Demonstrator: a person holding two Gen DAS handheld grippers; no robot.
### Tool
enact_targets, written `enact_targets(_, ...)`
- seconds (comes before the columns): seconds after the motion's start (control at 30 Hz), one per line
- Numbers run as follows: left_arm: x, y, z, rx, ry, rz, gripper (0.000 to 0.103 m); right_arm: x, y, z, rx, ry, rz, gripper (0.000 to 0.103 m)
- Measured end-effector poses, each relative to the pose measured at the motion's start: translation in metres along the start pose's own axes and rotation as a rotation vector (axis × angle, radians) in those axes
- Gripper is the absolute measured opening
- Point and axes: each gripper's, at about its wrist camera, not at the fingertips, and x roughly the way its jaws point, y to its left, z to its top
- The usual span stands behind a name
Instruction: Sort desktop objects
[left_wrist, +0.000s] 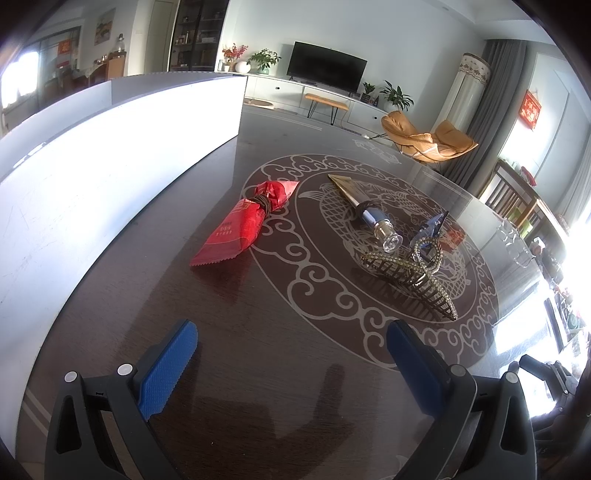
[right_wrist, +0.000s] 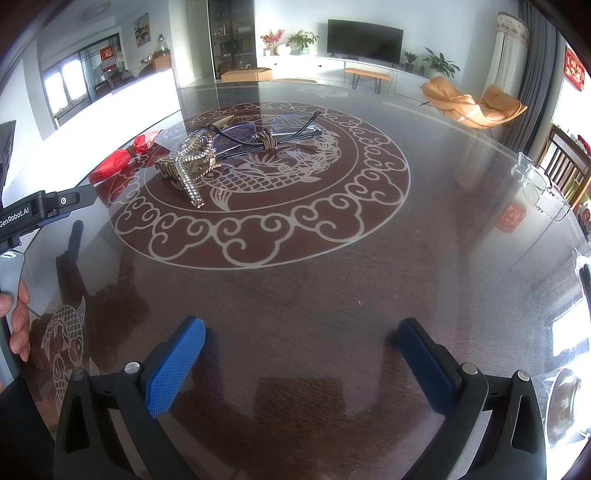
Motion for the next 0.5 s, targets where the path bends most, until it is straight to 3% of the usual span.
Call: enact_targets(0.5, -0.0005, -0.0004, 0.0000, 0.001, 0.000, 0.000, 0.103, -0.0004, -0.0015, -0.0006, 0.000, 0.000, 0.000, 0.103)
